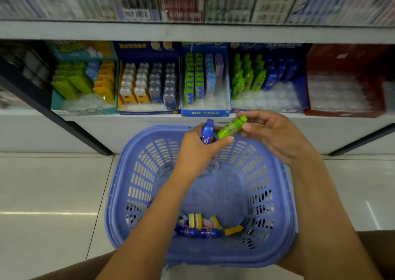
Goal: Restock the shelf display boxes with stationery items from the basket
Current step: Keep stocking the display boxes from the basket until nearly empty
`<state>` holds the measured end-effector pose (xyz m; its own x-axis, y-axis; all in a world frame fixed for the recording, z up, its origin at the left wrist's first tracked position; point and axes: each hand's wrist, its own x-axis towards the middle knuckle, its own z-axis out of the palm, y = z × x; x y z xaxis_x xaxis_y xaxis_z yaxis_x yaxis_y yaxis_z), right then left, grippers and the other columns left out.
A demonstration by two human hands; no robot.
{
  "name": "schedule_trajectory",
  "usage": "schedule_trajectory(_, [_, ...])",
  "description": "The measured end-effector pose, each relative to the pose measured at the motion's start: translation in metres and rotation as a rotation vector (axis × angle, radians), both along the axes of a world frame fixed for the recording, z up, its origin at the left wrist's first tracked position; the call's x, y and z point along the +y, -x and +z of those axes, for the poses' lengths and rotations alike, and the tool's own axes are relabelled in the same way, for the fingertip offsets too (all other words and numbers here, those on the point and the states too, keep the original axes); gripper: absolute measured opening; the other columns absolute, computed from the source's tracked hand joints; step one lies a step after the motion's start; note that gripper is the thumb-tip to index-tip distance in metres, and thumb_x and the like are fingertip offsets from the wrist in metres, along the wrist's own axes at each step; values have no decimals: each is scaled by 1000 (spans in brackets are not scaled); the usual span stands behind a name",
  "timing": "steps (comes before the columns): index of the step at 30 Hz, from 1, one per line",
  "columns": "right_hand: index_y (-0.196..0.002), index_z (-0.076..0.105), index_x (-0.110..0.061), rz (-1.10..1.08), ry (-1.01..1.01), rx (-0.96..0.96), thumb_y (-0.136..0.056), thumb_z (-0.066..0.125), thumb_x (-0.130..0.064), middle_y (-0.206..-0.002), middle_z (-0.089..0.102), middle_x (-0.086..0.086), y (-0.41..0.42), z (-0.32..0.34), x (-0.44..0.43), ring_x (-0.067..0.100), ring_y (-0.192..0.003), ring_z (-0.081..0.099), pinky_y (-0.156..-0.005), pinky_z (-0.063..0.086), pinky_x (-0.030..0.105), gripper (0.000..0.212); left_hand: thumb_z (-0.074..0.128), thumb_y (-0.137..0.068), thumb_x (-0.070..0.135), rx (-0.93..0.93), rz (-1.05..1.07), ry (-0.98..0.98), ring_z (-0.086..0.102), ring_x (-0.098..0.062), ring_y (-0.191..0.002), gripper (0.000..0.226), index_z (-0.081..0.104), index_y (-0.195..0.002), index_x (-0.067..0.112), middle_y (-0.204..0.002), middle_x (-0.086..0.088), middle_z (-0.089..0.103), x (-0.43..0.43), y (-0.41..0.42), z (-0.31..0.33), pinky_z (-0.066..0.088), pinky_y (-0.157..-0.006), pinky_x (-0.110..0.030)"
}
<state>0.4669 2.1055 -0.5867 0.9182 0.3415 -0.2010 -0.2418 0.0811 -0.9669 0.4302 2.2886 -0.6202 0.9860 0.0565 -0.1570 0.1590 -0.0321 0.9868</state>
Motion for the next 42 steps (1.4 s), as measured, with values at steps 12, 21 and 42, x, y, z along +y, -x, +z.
schedule_trajectory(12, [-94,70,-8,-390,-14,52,-80,71,-9,-83,74,4,-5,25,-6,13,-77,72,-69,58,21,14,79,-75,22,-336,147,-198,53,7,-60,34,48,-82,37,-73,28,60,-52,-18,11,39,-57,-5])
schedule_trajectory(21, [-98,70,-13,-434,449,-311,-75,76,-7,-82,68,2,-78,23,-41,-6,-66,64,-67,50,9,25,47,-94,47,13,-26,0,43,-11,-51,31,55,-88,17,-59,7,51,-60,-27,10,41,-52,-30])
schedule_trajectory(42, [-109,66,-10,-132,824,-368,-76,77,-13,-100,63,5,-111,20,-20,15,-85,63,-73,48,19,35,46,-97,9,249,21,748,60,-14,-75,21,62,-110,4,-95,-6,63,-43,-34,13,54,-67,-21])
